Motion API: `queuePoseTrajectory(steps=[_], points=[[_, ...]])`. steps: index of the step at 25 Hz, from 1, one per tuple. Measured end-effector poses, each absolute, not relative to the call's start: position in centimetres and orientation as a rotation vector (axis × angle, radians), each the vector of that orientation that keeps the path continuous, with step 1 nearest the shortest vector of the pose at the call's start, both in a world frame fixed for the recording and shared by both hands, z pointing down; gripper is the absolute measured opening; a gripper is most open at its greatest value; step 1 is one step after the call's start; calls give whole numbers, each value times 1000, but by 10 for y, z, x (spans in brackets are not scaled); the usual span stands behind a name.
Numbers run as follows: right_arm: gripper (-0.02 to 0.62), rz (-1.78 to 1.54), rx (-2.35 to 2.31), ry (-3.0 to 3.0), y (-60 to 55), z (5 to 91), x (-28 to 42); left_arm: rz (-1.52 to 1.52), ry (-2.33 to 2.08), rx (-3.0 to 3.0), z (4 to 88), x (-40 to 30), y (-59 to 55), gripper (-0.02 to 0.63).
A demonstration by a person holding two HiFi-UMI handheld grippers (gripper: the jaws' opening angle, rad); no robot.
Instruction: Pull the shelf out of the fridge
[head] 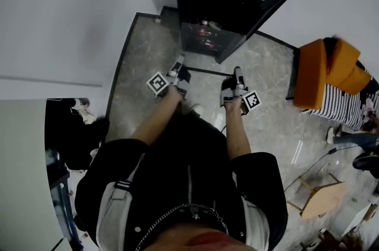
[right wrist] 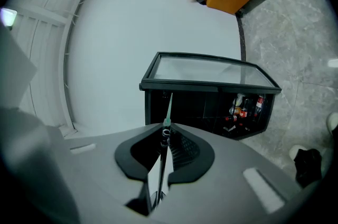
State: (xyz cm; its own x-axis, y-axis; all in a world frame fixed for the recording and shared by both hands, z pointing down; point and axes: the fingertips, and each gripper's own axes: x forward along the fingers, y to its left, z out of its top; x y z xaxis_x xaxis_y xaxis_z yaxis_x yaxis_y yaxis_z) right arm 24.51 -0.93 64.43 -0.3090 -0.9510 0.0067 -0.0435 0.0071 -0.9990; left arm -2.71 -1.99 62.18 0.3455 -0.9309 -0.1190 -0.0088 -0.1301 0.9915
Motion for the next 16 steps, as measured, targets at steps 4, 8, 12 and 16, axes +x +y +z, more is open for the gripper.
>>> queuePoseTrajectory(steps=[4,8,12,16], points=[[22,-1413,-1072,1465,-3,645,248,-1017,-897,1480,619,-23,-15,31],[21,-1413,-1069,1467,-2,646,248,-1016,-901,1463,619,-23,-12,31],[21,-1423,-1068,1471,-1,646,245,-1021,-903,1459,619,-25,-10,31],[21,-1429,-1067,1476,3,647,242,-1012,-920,1465,625,-31,-6,31]])
